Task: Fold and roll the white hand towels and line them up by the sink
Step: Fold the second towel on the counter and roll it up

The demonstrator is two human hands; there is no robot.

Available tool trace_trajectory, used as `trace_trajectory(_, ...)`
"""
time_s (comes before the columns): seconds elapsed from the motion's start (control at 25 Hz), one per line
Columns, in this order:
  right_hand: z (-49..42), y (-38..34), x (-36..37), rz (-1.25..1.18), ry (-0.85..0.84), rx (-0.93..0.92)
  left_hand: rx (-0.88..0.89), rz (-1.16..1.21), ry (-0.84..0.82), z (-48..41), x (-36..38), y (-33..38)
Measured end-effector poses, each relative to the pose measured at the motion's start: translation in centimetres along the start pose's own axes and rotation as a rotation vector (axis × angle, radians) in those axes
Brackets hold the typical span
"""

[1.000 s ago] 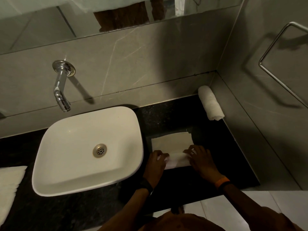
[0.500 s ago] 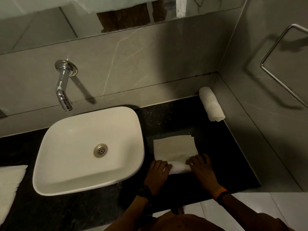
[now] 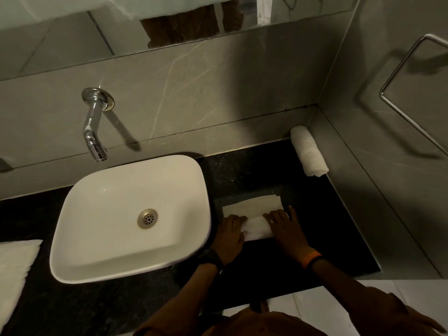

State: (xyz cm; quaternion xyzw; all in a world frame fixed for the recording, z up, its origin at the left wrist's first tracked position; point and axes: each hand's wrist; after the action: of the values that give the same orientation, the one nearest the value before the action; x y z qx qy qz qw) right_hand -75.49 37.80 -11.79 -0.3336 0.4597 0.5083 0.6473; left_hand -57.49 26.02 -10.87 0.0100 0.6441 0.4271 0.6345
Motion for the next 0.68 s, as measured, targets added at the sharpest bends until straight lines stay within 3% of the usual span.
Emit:
trace_trajectory(0.08, -0.7, 0.1, -0.7, -0.017, 0.022, 0.001, 0.028, -0.289, -0.064, 0.3, 1.0, 0.5)
trace_trajectory(0.16, -1.2, 0.0, -1.6, -0.045, 0.016, -0.007, 0.012, -0.411, -0.177, 0.2, 1.7, 0.8)
trace_trajectory(0.24, -1.2, -0.3, -2.1, -0.055, 0.003, -0.026, -0.024, -0.353, -0.167, -0.4, 1.6, 1.1)
trace_trajectory(0.4, -0.7, -0.6, -1.2, -0.025, 0.037, -0.162, -0.213, -0.097, -0.304, -1.6, -0.2, 1.8)
trace_trajectory(0.52, -2.1, -0.9, -2.6, -0.030, 0.036, -0.134, -0.147, -0.227, -0.112, -0.7, 0.2, 2.7)
trace_trajectory(0.68, -3.5, -1.1, -4.2, -0.092, 0.062, -0.084, -0.153, -0.124, -0.006, -0.8, 0.8, 2.2)
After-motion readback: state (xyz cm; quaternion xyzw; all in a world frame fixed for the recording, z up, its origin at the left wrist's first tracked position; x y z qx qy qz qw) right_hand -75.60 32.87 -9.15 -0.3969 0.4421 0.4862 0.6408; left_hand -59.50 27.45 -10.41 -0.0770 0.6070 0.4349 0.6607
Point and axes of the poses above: each hand's wrist, its own z-axis away from the middle knuckle, its own x-axis out of the palm, y = z × x, and after that the axes turned 1 degree about -x, right-handed
